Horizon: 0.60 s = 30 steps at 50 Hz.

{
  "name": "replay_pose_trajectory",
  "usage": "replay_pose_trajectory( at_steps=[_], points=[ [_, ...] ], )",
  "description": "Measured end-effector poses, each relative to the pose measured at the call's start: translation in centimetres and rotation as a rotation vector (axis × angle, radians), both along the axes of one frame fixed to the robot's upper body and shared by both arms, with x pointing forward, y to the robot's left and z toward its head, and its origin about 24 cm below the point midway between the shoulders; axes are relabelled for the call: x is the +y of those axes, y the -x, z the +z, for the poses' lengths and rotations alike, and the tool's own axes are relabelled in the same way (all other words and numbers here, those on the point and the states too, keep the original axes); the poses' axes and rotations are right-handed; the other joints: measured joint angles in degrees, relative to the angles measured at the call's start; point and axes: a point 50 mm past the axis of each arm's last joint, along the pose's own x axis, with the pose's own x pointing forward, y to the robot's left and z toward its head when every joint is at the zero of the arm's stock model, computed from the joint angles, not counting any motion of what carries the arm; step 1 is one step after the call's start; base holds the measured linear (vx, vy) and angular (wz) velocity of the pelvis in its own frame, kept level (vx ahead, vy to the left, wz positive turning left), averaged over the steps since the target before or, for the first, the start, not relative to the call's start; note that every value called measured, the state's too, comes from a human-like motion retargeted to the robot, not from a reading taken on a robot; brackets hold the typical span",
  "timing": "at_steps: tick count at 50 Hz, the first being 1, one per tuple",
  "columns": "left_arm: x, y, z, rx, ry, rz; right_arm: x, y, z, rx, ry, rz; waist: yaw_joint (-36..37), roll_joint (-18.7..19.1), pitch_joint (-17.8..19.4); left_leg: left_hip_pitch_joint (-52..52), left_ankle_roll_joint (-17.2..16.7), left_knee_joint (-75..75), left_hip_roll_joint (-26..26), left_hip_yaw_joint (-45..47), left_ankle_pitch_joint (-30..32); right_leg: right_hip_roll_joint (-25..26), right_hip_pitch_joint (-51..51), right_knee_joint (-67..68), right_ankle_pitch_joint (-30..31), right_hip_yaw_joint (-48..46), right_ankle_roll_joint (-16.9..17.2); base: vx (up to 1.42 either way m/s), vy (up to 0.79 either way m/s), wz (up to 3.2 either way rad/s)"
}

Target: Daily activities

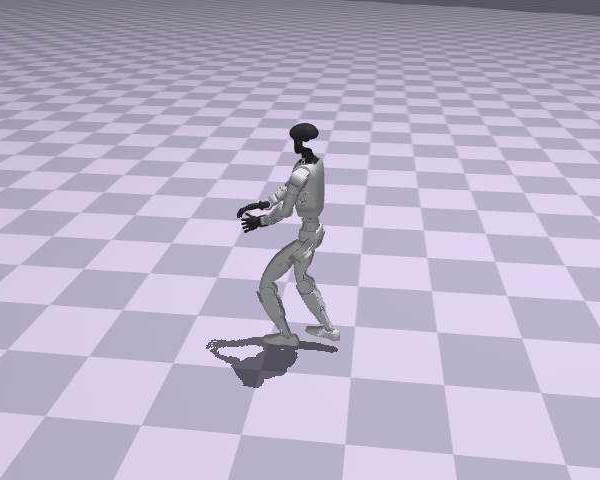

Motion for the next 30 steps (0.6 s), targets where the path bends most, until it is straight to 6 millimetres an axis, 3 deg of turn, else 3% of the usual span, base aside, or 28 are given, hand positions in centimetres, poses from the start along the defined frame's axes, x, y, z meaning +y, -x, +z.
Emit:
replay_pose_trajectory(
  at_steps=[3, 5, 10, 12, 15, 18, 20, 22, 25, 30],
  points=[
    [0.2, -0.4, 0.4, -0.021, -0.002, 0.016, 0.3, 0.0, 0.1, -0.002, -0.029, -0.010, -1.57, -2.70, -2.18, -0.45, -1.59, -13.10, -5.15, 0.75, 3.36, -2.90, 0.45, 0.65, -1.98, 0.73, 0.72, 0.44, 0.09, 0.08],
    [0.0, -0.4, 0.4, -0.025, -0.002, 0.014, 0.5, 0.4, -0.3, 0.011, -0.036, -0.008, -2.13, -3.43, -3.03, -1.78, -1.61, -13.66, -6.26, 0.68, 3.57, -3.40, 0.63, 3.32, -3.90, 1.19, 0.82, 0.42, 0.12, -0.07],
    [-0.5, -0.2, 0.4, -0.027, -0.017, -0.007, 0.5, 1.4, -1.4, 0.059, -0.025, 0.016, -2.27, -7.03, -4.93, 0.73, 1.15, -12.62, -8.67, 3.15, 5.35, -7.27, 3.07, 7.76, -6.09, 1.67, 2.26, 0.48, 0.13, -0.20],
    [-0.8, 0.2, 0.0, -0.014, -0.024, -0.019, 0.5, 2.2, -2.3, 0.090, -0.010, 0.028, -2.71, -8.07, -5.54, 0.51, 2.99, -8.79, -9.18, 3.93, 3.46, -8.82, 2.85, 12.28, -5.49, 1.40, 3.62, 0.45, 0.10, -0.05],
    [-1.2, 0.4, -0.3, -0.002, -0.044, -0.038, 0.3, 2.9, -3.2, 0.135, 0.016, 0.046, -3.27, -10.67, -6.31, 3.90, 5.49, -9.74, -12.38, 5.61, 1.02, -13.00, 2.16, 19.51, 0.32, 1.64, 7.59, 0.45, 0.09, 0.05],
    [-1.2, 0.6, -0.5, -0.007, -0.069, -0.052, 0.2, 3.2, -3.6, 0.175, 0.021, 0.052, -4.32, -12.62, -6.75, 7.05, 7.19, -11.31, -15.27, 6.69, -0.66, -19.19, -1.33, 30.71, 12.09, 0.14, 10.06, 0.42, 0.06, 0.07],
    [-1.2, 0.5, -0.5, -0.017, -0.085, -0.058, 0.1, 3.1, -3.5, 0.184, 0.016, 0.051, -5.19, -13.38, -6.85, 9.06, 8.08, -12.44, -16.91, 6.87, -1.74, -22.14, -4.49, 37.55, 16.56, -0.01, 10.17, 0.41, 0.05, 0.08],
    [-0.9, 0.2, -0.4, -0.029, -0.102, -0.057, 0.1, 2.7, -3.1, 0.174, 0.002, 0.047, -6.12, -13.43, -6.66, 11.16, 8.57, -13.32, -17.81, 6.60, -2.98, -24.19, -7.79, 42.33, 16.76, -0.23, 8.87, 0.42, 0.03, 0.04],
    [-0.5, -0.1, -0.3, -0.036, -0.125, -0.050, 0.3, 2.0, -2.2, 0.146, -0.027, 0.044, -7.49, -12.65, -5.90, 14.61, 8.73, -14.44, -18.05, 5.71, -4.99, -25.88, -12.61, 45.36, 13.13, -0.92, 6.37, 0.42, 0.02, 0.00],
    [-0.1, -0.6, -0.2, -0.026, -0.127, -0.031, 0.5, 0.8, -0.6, 0.100, -0.071, 0.039, -9.08, -10.11, -4.02, 20.41, 7.91, -15.78, -16.49, 3.46, -8.68, -24.55, -19.59, 38.88, 7.12, -1.81, 4.74, 0.41, -0.02, 0.03]
  ],
)
